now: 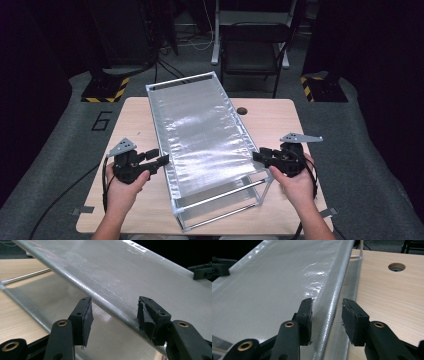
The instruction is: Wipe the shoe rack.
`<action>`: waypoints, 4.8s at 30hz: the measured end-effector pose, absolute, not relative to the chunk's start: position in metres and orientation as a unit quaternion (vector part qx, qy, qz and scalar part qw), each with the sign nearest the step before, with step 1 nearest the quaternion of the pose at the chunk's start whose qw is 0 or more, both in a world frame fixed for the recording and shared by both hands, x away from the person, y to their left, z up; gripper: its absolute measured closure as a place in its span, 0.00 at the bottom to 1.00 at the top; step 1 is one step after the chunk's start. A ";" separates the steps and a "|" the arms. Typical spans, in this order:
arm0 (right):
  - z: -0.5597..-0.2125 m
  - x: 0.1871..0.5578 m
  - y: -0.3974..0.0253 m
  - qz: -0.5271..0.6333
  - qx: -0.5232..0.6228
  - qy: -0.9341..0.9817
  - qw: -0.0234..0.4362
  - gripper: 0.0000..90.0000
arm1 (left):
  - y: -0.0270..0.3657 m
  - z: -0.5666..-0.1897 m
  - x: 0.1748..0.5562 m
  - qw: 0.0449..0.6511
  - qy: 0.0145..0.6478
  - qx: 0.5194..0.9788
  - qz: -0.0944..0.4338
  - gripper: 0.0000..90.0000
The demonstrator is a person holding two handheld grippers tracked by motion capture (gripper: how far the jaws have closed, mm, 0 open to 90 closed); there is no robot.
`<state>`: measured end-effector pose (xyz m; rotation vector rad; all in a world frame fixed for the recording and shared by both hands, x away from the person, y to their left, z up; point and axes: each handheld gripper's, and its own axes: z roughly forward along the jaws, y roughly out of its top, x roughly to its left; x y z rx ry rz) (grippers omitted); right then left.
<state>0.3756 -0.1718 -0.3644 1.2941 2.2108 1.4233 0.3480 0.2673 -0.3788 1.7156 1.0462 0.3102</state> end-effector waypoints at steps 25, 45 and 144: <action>-0.358 0.399 -0.181 0.477 0.456 0.741 0.125 0.59 | 0.261 -0.369 0.345 0.522 0.458 0.704 0.147 0.44; -0.361 0.388 -0.187 0.467 0.453 0.748 0.130 0.73 | 0.275 -0.376 0.372 0.522 0.473 0.698 0.129 0.46; -0.363 0.375 -0.196 0.490 0.477 0.717 0.132 0.49 | 0.213 -0.382 0.351 0.538 0.398 0.724 0.164 0.38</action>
